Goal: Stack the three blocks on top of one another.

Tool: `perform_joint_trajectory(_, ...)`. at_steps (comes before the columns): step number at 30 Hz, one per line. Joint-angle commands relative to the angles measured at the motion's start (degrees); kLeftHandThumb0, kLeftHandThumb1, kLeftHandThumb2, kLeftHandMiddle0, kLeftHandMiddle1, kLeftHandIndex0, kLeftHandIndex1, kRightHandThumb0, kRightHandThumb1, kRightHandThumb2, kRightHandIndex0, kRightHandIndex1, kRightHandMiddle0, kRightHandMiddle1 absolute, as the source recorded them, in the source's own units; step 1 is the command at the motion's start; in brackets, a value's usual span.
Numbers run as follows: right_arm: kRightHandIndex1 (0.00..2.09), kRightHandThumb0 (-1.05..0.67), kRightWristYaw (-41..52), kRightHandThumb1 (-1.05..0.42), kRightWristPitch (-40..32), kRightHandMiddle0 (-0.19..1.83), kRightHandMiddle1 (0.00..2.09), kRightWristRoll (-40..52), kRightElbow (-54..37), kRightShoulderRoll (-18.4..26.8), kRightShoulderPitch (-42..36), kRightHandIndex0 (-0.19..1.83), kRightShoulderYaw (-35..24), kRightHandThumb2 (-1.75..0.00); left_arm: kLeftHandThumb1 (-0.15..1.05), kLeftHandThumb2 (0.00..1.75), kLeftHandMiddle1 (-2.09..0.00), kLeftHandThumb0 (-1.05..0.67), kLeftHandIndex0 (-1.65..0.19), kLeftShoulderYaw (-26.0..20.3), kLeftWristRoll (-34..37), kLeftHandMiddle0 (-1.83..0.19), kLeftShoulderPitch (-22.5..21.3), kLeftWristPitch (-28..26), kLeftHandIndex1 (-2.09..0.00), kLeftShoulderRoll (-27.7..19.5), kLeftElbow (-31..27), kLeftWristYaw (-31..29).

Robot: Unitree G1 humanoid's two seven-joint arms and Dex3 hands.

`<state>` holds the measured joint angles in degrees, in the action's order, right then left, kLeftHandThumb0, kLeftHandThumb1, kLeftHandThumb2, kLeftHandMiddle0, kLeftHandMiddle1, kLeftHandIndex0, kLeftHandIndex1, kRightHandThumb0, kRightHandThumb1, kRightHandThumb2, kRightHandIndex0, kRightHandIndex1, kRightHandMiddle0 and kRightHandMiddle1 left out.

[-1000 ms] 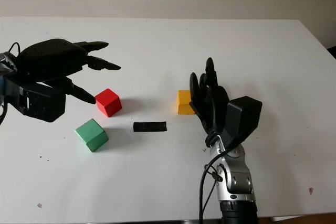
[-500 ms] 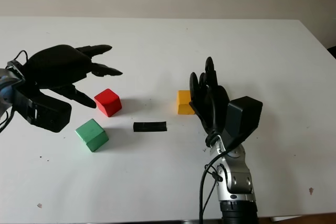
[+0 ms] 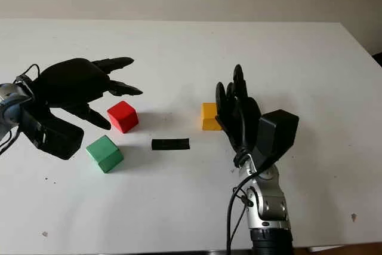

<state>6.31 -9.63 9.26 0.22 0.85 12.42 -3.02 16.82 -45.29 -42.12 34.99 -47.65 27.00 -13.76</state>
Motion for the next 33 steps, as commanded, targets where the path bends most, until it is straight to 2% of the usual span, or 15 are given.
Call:
perform_joint_trajectory(1,0.0,-0.59,0.0,-1.05,0.3,-0.19,0.0,0.1,-0.9,0.2,-0.3,-0.19,-0.1,-0.59,0.88,0.05,-0.05,-0.58,-0.6,0.6,-0.5,0.03,0.3,0.4,-0.07,-0.4,0.6,1.2)
perform_joint_trajectory(5,0.0,-0.58,0.3,-1.05,0.5,-0.19,0.0,0.5,-0.9,0.1,-0.3,-0.19,-0.2,-0.6,0.89,0.06,-0.05,-0.56,-0.62,1.2,-1.0,0.03,0.2,-0.1,-0.08,-0.3,0.9,1.4)
perform_joint_trajectory(13,0.0,-0.58,0.1,-1.05,0.3,-0.19,0.0,0.5,-0.9,-0.1,-0.4,-0.19,-0.3,-0.59,0.88,0.05,-0.07,-0.54,-0.67,2.6,-4.2,-0.02,-0.6,0.6,-0.15,-0.3,2.8,6.0)
perform_joint_trajectory(14,0.0,-0.59,0.0,-1.05,0.3,-0.19,0.0,0.5,-0.9,-0.1,-0.4,-0.19,-0.3,-0.59,0.88,0.05,-0.06,-0.54,-0.62,2.8,-4.5,-0.03,-0.8,0.5,-0.26,-0.2,3.0,6.3)
perform_joint_trajectory(15,0.0,-0.58,0.0,-1.05,0.4,-0.19,0.0,0.5,-0.9,0.0,-0.4,-0.19,-0.3,-0.59,0.89,0.05,-0.06,-0.54,-0.47,3.0,-4.8,-0.04,-1.0,0.5,-0.55,-0.2,3.3,6.7)
perform_joint_trajectory(16,0.0,-0.58,-0.1,-1.05,0.3,-0.19,0.0,0.4,-1.0,0.0,-0.4,-0.19,-0.2,-0.59,0.89,0.05,-0.06,-0.54,-0.4,3.2,-5.2,-0.04,-1.1,0.6,-0.71,-0.1,3.6,7.2)
perform_joint_trajectory(18,0.0,-0.58,-0.2,-1.05,0.2,-0.19,0.0,0.4,-1.1,0.0,-0.4,-0.19,-0.2,-0.59,0.89,0.05,-0.05,-0.54,-0.32,3.7,-5.9,-0.05,-1.5,0.7,-0.89,0.0,4.2,8.0)
perform_joint_trajectory(23,0.0,-0.59,-0.2,-1.05,0.6,-0.19,0.0,0.3,-1.0,0.1,-0.5,-0.19,-0.3,-0.58,0.9,0.06,-0.06,-0.55,-0.3,4.3,-6.6,-0.06,-2.0,0.9,-0.98,0.3,5.4,9.4)
perform_joint_trajectory(33,0.0,-0.57,0.1,-1.05,0.8,-0.19,0.0,0.0,-0.7,0.5,-0.3,-0.19,-0.3,-0.59,0.96,0.07,-0.06,-0.5,-0.38,4.4,-4.8,-0.1,-3.4,4.7,-1.12,1.1,10.5,11.7)
